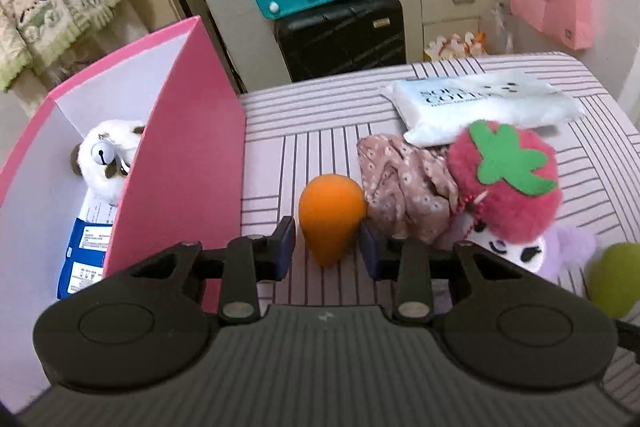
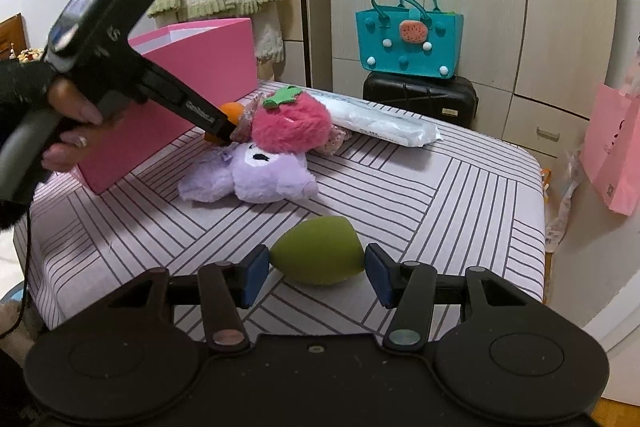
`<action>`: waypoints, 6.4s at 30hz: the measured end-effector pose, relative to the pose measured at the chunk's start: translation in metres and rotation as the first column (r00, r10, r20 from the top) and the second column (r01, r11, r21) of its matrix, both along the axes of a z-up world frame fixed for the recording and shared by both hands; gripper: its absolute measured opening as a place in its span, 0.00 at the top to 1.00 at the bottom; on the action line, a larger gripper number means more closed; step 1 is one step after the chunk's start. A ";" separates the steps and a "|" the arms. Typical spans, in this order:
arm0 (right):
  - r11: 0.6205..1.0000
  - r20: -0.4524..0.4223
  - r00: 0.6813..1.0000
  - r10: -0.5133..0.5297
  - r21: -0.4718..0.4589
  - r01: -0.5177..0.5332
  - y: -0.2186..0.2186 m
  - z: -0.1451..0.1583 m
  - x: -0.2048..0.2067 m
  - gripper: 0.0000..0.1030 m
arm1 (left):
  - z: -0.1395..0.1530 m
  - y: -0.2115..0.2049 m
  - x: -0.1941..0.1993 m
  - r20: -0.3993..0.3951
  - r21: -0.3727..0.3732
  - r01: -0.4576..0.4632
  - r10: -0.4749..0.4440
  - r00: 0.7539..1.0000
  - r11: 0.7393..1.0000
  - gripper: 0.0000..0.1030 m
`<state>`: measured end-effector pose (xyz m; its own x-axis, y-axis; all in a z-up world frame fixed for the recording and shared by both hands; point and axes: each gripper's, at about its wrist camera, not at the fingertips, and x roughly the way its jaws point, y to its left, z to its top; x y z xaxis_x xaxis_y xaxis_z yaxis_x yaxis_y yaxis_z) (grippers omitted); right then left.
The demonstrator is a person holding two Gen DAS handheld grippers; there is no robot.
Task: Organize soft objects
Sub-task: 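Close the left gripper on the orange sponge while the right gripper grasps the green sponge, then carry the orange and green sponges with both grippers over the pink box, then open the right gripper to drop the green sponge while the left gripper releases the orange sponge, then lift both grippers out of the box toward the scrunchie and strawberry plush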
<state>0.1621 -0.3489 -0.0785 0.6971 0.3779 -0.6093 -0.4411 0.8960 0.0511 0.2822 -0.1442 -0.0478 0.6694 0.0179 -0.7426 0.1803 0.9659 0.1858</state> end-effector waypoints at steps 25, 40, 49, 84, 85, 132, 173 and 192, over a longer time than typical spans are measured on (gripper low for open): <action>0.997 -0.066 0.998 -0.006 0.077 0.011 -0.010 -0.001 0.011 0.47 | -0.001 0.007 -0.033 0.155 -0.112 -0.052 0.069 0.985 0.992 0.69; 0.985 -0.094 0.985 -0.148 0.080 0.156 0.005 -0.008 0.005 0.45 | 0.011 0.014 -0.051 0.138 -0.214 0.008 0.022 0.990 0.977 0.69; 0.962 -0.063 0.967 -0.248 0.100 0.254 0.015 -0.014 -0.001 0.50 | 0.010 0.027 -0.065 0.118 -0.246 0.022 0.007 0.993 0.969 0.69; 0.990 -0.043 0.997 0.063 0.125 -0.057 0.079 0.103 -0.041 0.49 | 0.106 0.093 -0.141 0.130 -0.279 0.197 -0.167 0.977 0.940 0.69; 0.990 -0.041 0.997 0.071 0.121 -0.065 0.080 0.106 -0.041 0.49 | 0.110 0.096 -0.143 0.137 -0.275 0.201 -0.169 0.976 0.940 0.69; 0.867 -0.117 0.895 0.431 -0.222 -0.447 0.266 0.105 0.159 0.47 | 0.053 0.227 0.064 -0.246 -0.300 -0.027 -0.051 0.968 0.954 0.68; 0.971 -0.037 0.973 0.228 0.076 -0.225 0.177 0.115 0.103 0.38 | 0.046 0.210 0.057 -0.321 -0.465 -0.066 -0.098 0.942 0.883 0.43; 0.985 -0.007 0.989 0.149 0.091 -0.147 0.109 0.119 -0.003 0.38 | 0.137 0.197 -0.085 -0.077 -0.325 0.135 -0.169 0.983 0.936 0.40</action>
